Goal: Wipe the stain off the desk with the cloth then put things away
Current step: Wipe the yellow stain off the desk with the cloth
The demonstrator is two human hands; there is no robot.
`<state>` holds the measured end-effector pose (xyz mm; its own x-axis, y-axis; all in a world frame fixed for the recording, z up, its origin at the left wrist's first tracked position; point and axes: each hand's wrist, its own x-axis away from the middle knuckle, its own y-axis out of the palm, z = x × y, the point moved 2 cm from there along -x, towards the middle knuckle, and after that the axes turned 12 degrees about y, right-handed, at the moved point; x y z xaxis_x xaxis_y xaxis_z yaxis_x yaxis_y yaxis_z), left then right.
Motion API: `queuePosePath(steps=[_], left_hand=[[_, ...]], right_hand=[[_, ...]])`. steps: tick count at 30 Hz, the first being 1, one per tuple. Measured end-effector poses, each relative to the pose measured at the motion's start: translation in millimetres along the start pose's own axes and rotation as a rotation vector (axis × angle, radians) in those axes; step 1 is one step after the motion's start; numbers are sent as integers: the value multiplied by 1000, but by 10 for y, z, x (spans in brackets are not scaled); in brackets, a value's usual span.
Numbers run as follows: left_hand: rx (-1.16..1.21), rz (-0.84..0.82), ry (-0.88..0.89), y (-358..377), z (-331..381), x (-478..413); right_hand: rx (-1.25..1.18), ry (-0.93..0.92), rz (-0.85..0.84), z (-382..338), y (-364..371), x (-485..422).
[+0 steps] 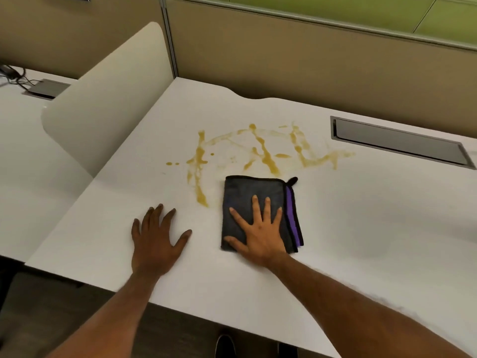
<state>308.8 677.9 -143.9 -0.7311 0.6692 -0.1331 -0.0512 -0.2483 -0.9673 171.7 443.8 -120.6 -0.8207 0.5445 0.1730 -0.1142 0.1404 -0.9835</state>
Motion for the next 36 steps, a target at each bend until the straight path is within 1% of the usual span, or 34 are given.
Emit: queuePosePath(steps=[1, 2, 3, 4, 6, 8, 9, 10, 11, 12, 15, 16, 17, 18, 19, 22, 23, 24, 25, 26, 27, 29, 30, 31, 32, 33, 34, 36], left_hand=[[2, 4, 0, -4, -3, -1], [5, 6, -4, -8, -6, -3], [5, 5, -8, -13, -3, -2], [6, 4, -10, -13, 0, 3], [12, 4, -12, -15, 4, 2], [14, 1, -13, -18, 3, -1], [13, 1, -14, -19, 2, -3], [11, 2, -14, -16, 3, -5], [8, 4, -13, -14, 4, -8], [5, 7, -12, -11, 5, -9], [8, 8, -7, -22, -1, -14], [10, 7, -7, -27, -5, -14], [12, 4, -10, -31, -6, -14], [14, 2, -13, -37, -1, -11], [16, 0, -15, -40, 6, -9], [31, 2, -21, -43, 13, -11], [32, 1, -23, -47, 13, -15], [30, -1, -22, -48, 16, -16], [26, -2, -22, -46, 20, -14], [24, 0, -23, -44, 17, -11], [24, 3, -25, -45, 9, -13], [32, 2, -28, -49, -2, -11], [34, -2, -25, -57, -7, -23], [37, -10, -24, -59, -9, -27], [36, -19, -23, -63, -7, -20], [37, -28, -23, -67, -9, -16], [42, -32, -24, -68, -10, -12], [53, -39, -28, -54, -19, -7]], right_hand=[[4, -77, -5, 39, -24, -40], [-8, -113, 0, 108, -47, -95], [-29, -100, 15, 195, -57, -152], [-52, -35, 39, 285, -68, -206], [-99, 201, 78, 419, -67, -299], [-152, 434, 60, 410, -68, -331], [-167, 499, 45, 346, -65, -324], [-163, 518, 42, 250, -60, -298], [-145, 490, 48, 138, -39, -259], [-128, 419, 55, 21, -15, -207], [-80, 40, 54, -149, 37, -91], [-70, -63, 52, -100, 18, -115], [-68, -113, 58, -10, -10, -175], [-75, -105, 73, 98, -34, -257], [-88, -37, 89, 200, -52, -340], [-140, 306, 116, 277, -70, -494], [-152, 378, 106, 205, -68, -511], [-150, 403, 92, 102, -56, -501], [-142, 378, 86, -11, -40, -470], [-135, 305, 86, -123, -18, -426], [-120, 192, 86, -222, 3, -379], [-65, -91, 73, -300, 34, -319], [-48, -207, 66, -268, 23, -341], [-34, -282, 62, -196, -13, -386], [-25, -306, 65, -106, -55, -446], [-28, -280, 73, -14, -74, -517], [-48, -206, 80, 71, -93, -579], [-111, 18, 86, 178, -102, -659]])
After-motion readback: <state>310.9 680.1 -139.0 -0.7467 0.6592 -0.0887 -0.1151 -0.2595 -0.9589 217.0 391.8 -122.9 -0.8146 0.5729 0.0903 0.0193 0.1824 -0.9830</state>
